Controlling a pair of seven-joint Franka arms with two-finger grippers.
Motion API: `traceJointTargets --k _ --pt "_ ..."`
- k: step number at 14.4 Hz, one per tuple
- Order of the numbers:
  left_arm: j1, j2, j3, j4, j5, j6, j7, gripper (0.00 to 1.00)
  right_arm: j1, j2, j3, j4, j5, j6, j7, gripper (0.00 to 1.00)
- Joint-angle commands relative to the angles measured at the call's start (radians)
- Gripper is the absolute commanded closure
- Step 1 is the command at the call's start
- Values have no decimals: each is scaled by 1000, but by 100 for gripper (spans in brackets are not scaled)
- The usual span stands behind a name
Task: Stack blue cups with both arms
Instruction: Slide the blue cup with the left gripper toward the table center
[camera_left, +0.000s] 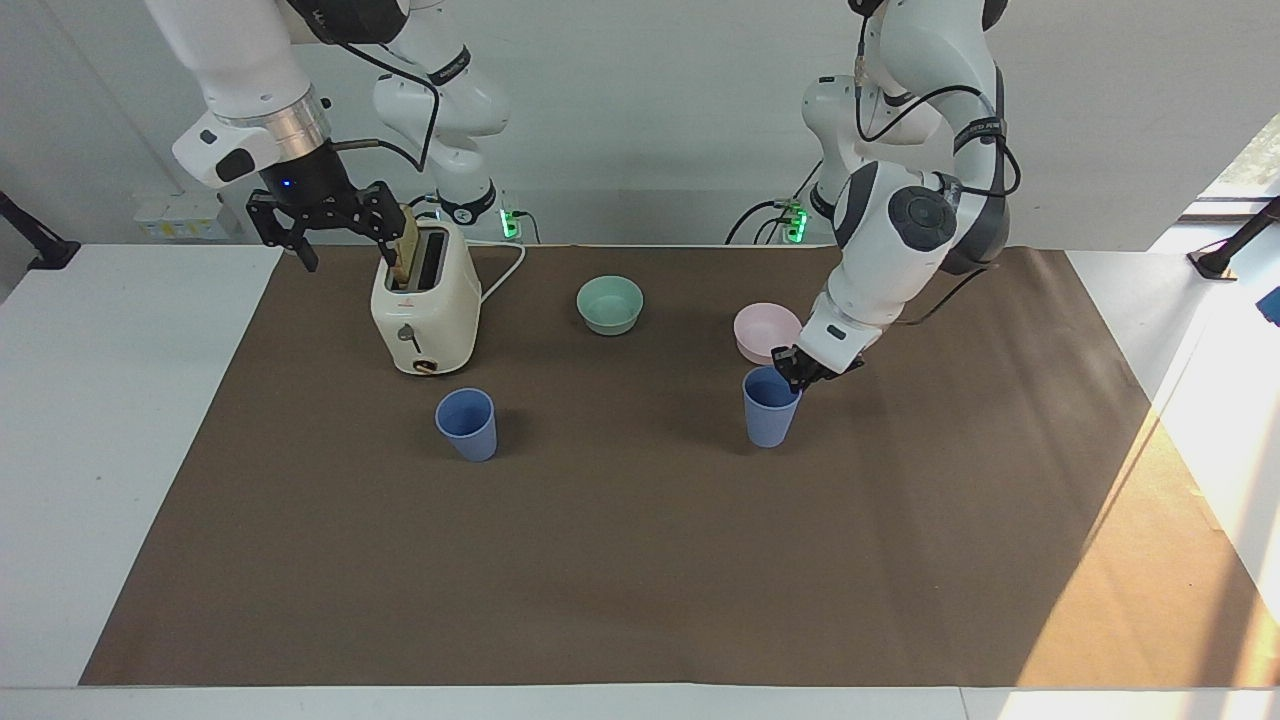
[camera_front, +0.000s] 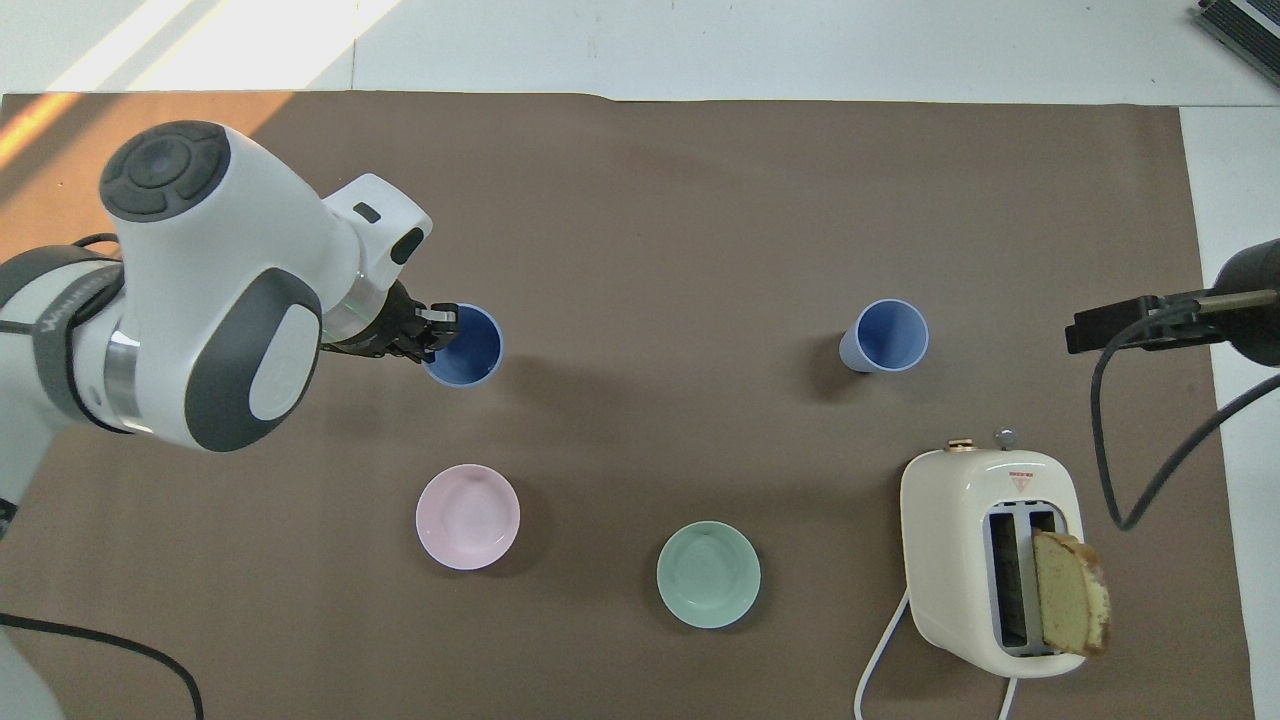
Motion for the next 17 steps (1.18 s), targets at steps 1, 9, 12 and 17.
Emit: traceJointTargets --k 1,9,12,17 --pt "-23 16 15 -12 -19 33 15 100 -14 -19 7 -24 3 17 -23 0" --pt "-17 7 17 -35 -19 19 33 0 -14 -21 7 -24 3 17 -23 0" --pt "-13 7 17 -25 -19 2 36 0 -14 -21 7 -26 3 17 -23 0" --pt "38 -13 18 69 -16 -135 93 0 -9 -19 9 -24 14 18 -25 0"
